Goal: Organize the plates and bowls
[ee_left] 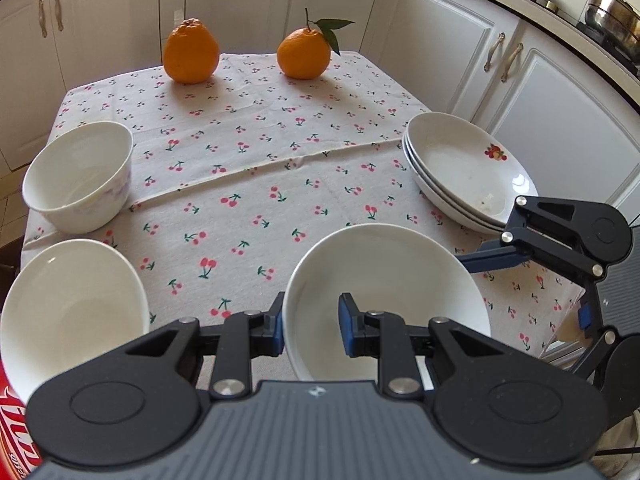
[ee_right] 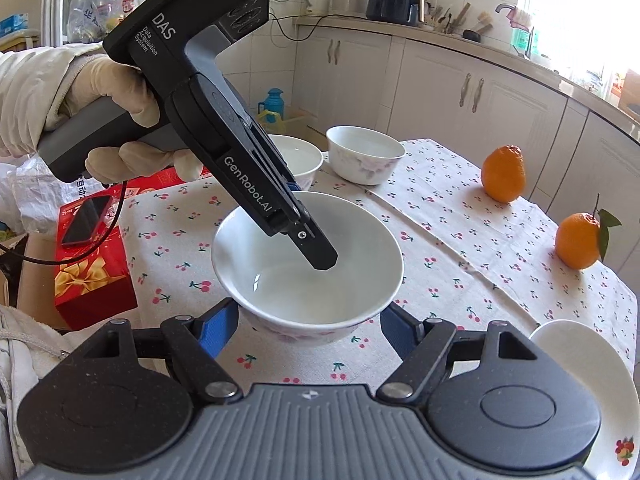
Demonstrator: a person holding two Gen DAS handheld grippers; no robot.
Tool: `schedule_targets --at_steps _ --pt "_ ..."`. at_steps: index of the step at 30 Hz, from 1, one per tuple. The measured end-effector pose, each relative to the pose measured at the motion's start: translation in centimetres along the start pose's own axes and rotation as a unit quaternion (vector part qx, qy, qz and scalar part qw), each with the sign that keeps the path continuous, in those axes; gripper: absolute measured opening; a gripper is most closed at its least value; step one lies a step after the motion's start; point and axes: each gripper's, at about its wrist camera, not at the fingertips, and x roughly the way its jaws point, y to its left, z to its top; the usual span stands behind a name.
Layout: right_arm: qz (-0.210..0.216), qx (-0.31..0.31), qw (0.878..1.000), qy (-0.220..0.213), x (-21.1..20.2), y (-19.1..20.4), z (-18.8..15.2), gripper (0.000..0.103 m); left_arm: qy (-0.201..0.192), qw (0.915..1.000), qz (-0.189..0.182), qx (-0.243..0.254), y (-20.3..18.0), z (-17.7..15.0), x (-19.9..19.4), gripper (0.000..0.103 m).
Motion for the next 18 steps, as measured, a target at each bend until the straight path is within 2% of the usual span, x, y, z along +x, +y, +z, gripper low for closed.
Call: schedule_targets --at_steps 18 --pt "-0.013 0.026 0.999 0.013 0.9 -2.0 -1.1 0.082 0.002 0.9999 -0.013 -0.006 0.2 1.2 2.8 0.023"
